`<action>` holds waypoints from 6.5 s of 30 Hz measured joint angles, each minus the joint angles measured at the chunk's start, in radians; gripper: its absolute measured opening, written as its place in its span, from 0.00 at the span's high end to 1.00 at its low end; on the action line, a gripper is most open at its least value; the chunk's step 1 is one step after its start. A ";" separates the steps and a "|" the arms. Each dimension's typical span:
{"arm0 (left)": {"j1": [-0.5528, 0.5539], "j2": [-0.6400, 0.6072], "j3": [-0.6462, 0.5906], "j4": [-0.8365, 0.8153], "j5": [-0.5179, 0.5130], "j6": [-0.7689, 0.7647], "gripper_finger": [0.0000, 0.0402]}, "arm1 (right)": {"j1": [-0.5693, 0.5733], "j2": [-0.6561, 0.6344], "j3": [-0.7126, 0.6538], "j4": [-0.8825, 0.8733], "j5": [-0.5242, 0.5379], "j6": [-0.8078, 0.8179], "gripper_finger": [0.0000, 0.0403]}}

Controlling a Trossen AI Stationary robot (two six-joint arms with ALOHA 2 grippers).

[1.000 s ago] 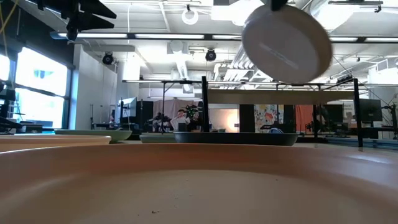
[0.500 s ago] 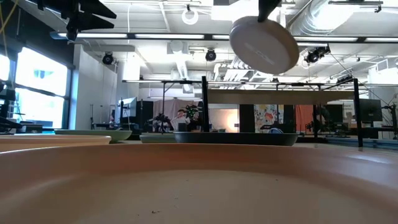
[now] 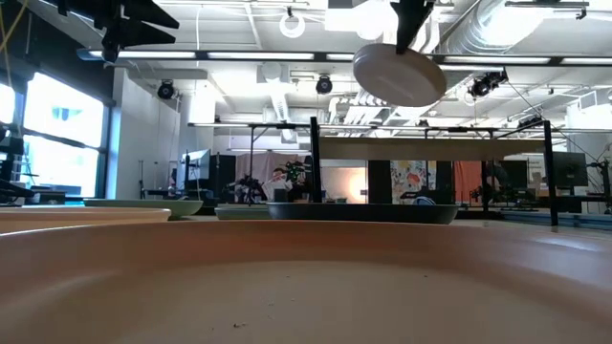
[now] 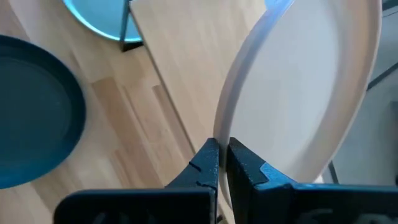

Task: Place and stack plates onto a shelf
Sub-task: Put the light brown plate on the shelf, then stack the orange plate on the light brown plate on the shelf

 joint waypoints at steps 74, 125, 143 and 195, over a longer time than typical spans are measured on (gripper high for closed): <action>0.000 0.000 0.000 0.004 -0.073 -0.023 0.67 | -0.367 -0.369 -0.672 0.208 -0.200 -0.322 0.89; -0.212 0.750 0.196 -0.313 0.352 -0.826 0.67 | -0.366 -0.370 -0.316 0.200 -0.386 -0.226 0.80; -0.287 0.991 0.196 -0.304 0.349 -0.923 0.67 | -0.366 -0.370 -0.316 0.203 -0.385 -0.226 0.80; -0.400 1.162 0.281 -0.327 0.367 -0.834 0.99 | -0.366 -0.370 -0.316 0.202 -0.385 -0.226 0.80</action>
